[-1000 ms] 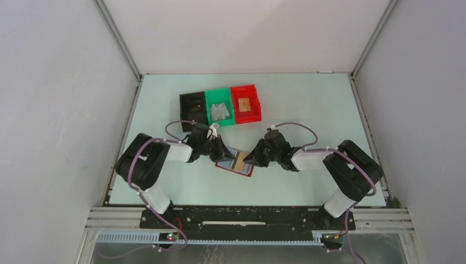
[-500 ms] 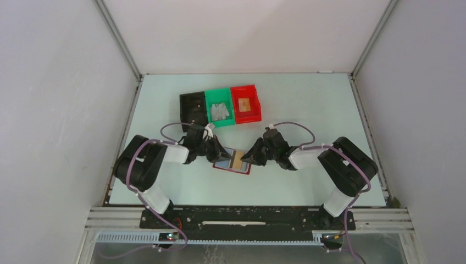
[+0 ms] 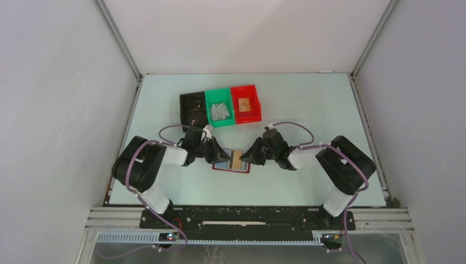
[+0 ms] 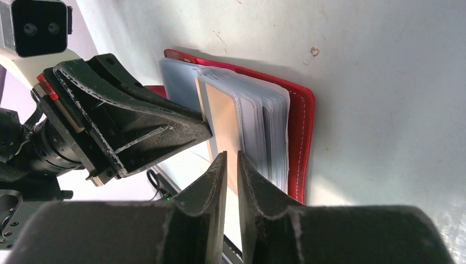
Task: Take the credit cards out of the card holder
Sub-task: Remove the credit card from the card holder, then place the credit card in the storage box, then remove the credit card from the card holder.
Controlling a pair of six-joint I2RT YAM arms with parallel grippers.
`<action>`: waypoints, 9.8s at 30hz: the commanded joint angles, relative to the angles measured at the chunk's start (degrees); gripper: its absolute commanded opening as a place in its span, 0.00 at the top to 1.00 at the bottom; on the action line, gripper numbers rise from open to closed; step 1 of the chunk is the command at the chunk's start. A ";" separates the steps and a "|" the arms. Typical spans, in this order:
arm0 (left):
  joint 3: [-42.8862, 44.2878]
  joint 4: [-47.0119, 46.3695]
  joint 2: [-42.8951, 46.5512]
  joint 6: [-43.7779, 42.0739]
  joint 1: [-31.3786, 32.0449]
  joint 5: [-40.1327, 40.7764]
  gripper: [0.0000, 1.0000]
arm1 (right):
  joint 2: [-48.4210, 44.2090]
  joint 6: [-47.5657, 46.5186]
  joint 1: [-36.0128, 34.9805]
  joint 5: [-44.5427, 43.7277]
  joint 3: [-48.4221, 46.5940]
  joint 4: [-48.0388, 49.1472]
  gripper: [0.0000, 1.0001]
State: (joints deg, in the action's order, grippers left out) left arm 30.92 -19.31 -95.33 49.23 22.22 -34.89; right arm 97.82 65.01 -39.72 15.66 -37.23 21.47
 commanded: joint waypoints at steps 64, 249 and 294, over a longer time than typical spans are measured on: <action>-6.01 -2.56 3.35 0.78 -4.66 0.20 1.00 | -6.24 -2.96 1.44 -7.56 4.60 -8.28 0.57; 112.35 70.35 -51.31 -22.17 11.46 59.78 1.00 | -42.34 -4.50 11.25 -14.74 20.14 -34.26 0.42; 19.75 39.25 13.18 -13.89 8.56 24.50 0.66 | -14.30 -7.53 -4.48 -7.21 -5.42 -16.29 0.56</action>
State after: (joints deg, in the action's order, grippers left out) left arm 54.92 27.24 -84.95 33.52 33.06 -4.91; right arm 80.20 59.02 -43.05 6.24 -39.62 2.11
